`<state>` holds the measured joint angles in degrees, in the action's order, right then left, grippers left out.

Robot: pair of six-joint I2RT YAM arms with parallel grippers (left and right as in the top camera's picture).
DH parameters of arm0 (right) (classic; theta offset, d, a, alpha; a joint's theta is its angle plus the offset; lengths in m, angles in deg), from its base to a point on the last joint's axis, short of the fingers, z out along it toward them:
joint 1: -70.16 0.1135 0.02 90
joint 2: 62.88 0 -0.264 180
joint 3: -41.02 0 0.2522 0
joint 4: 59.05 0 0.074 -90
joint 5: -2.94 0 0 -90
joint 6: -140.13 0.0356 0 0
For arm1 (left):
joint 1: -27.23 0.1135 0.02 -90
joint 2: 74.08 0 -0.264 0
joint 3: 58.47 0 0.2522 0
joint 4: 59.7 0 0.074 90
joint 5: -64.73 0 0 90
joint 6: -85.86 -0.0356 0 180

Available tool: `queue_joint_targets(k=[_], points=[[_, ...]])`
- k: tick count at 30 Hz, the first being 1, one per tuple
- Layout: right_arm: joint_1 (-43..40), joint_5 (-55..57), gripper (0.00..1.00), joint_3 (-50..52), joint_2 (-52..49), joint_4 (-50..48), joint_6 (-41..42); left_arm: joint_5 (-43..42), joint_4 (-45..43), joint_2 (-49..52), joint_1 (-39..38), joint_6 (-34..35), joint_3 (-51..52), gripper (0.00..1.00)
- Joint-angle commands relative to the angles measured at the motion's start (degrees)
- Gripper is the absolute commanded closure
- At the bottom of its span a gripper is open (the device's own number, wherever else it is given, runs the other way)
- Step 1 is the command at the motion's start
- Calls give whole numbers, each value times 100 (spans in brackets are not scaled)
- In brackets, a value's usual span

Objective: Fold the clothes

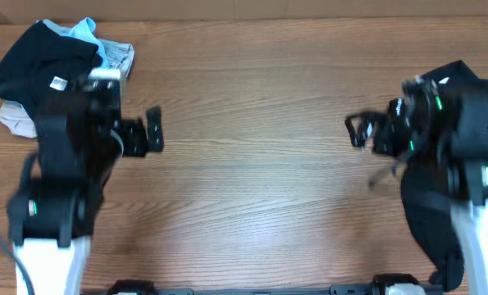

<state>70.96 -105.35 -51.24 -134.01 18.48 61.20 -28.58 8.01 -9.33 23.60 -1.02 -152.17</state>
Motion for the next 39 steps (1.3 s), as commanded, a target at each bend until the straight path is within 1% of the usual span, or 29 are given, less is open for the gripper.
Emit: queue_joint_targets(k=[1, 3, 6, 7, 9, 12, 14, 19, 25, 27, 28, 29, 30, 32, 33, 34, 37, 39], points=[[-24, -245, 0, -911, -1058, 516, -63, -227, 494, 614, 35, -13, -660, 0], [-24, -236, 0, -1235, -1572, 592, -304, -251, 754, 887, 35, -52, -828, 0], [-74, -94, 0, -1311, -2083, 232, -387, -667, 938, 1117, 33, -52, -870, 0], [-111, 72, 0, -1311, -2201, 90, -385, -807, 979, 1163, 35, -52, -868, 0], [-214, 817, 0, -1311, -2404, -192, -293, -946, 1038, 1226, 35, -52, -868, 0], [-424, 2542, 1, -1307, -2715, -490, 728, -946, 1123, 1276, 35, -52, -868, 0], [-586, 3132, 6, -1307, -2955, -605, 1128, -949, 1126, 1276, 35, -52, -868, 0], [-907, 3217, 9, -1305, -3676, -942, 1165, -946, 1145, 1276, 28, -52, -868, 0], [-1080, 3195, 10, -1305, -4470, -1322, 1095, -946, 1207, 1276, 28, -52, -868, 0], [-1084, 2959, 12, -1307, -4704, -1497, 723, -946, 1209, 1276, 26, -52, -868, 0], [-1084, 2758, 19, -1305, -4791, -1565, 527, -949, 1207, 1276, 24, -52, -868, 0], [-1082, 2555, 34, -1305, -4865, -1591, 328, -949, 1207, 1276, 26, -52, -868, 0], [-1071, 2441, 56, -1305, -4889, -1589, 234, -949, 1204, 1276, 26, -52, -868, 0], [-1034, 2406, 78, -1316, -4876, -1567, 238, -949, 1207, 1276, 26, -52, -868, 0], [-997, 2417, 93, -1351, -4815, -1521, 232, -949, 1207, 1276, 26, -52, -868, 0], [-977, 2415, 96, -1381, -4767, -1469, 234, -946, 1204, 1276, 26, -52, -868, 0], [-852, 2227, 96, -1513, -4494, -1274, 234, -866, 1178, 1276, 26, -55, -868, 0], [-721, 1764, 96, -1587, -4238, -1161, 162, -675, 1158, 1274, 35, -52, -870, 0]])
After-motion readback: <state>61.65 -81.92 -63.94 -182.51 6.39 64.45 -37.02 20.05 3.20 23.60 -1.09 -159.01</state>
